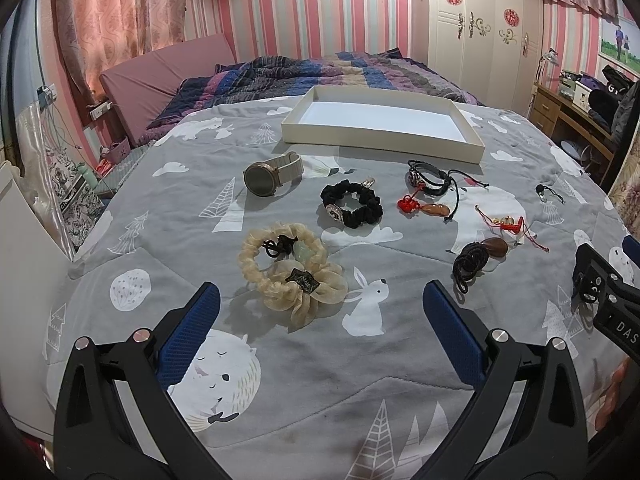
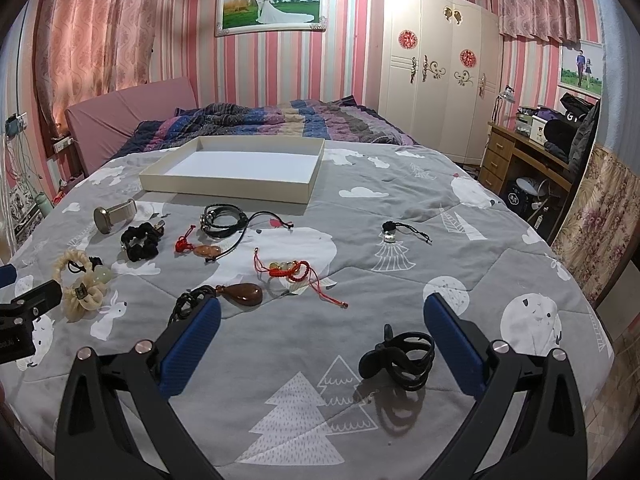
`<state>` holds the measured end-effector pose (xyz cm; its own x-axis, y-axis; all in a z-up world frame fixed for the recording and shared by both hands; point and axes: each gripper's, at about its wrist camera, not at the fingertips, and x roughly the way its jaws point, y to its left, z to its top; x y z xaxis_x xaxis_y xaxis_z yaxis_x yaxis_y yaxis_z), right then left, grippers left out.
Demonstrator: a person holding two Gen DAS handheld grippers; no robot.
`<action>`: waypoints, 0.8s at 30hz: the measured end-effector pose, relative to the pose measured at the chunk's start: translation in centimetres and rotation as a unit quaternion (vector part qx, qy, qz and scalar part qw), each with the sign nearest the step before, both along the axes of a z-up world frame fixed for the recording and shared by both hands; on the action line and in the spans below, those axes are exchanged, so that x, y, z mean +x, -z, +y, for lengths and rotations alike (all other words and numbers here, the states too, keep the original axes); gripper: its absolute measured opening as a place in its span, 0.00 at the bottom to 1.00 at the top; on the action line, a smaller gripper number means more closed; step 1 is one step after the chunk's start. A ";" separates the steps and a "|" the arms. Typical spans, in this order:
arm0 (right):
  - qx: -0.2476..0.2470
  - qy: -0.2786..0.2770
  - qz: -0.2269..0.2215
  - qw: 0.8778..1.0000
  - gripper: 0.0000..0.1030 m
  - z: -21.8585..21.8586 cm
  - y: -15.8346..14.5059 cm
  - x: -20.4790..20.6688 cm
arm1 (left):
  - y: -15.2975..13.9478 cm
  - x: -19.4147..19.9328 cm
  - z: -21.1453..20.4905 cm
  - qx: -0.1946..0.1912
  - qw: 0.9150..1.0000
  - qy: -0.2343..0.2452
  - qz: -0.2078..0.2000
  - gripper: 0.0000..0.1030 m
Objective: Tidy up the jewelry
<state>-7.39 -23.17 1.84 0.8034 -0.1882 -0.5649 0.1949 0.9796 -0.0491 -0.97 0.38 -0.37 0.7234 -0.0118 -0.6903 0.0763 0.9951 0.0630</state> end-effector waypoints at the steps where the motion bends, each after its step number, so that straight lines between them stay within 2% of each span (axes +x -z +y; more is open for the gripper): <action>1: 0.000 0.000 -0.001 1.000 0.98 0.0 0.0 0.0 | 0.0 0.0 0.0 0.000 1.000 0.000 0.000 0.97; 14: 0.004 -0.009 -0.011 1.000 0.98 -0.2 -0.7 -0.7 | 0.0 0.1 -0.2 0.003 1.000 0.006 0.002 0.97; 24: 0.009 -0.007 -0.014 1.000 0.98 -0.9 -0.3 -0.9 | 1.2 0.9 0.9 -0.005 1.000 -0.001 0.016 0.97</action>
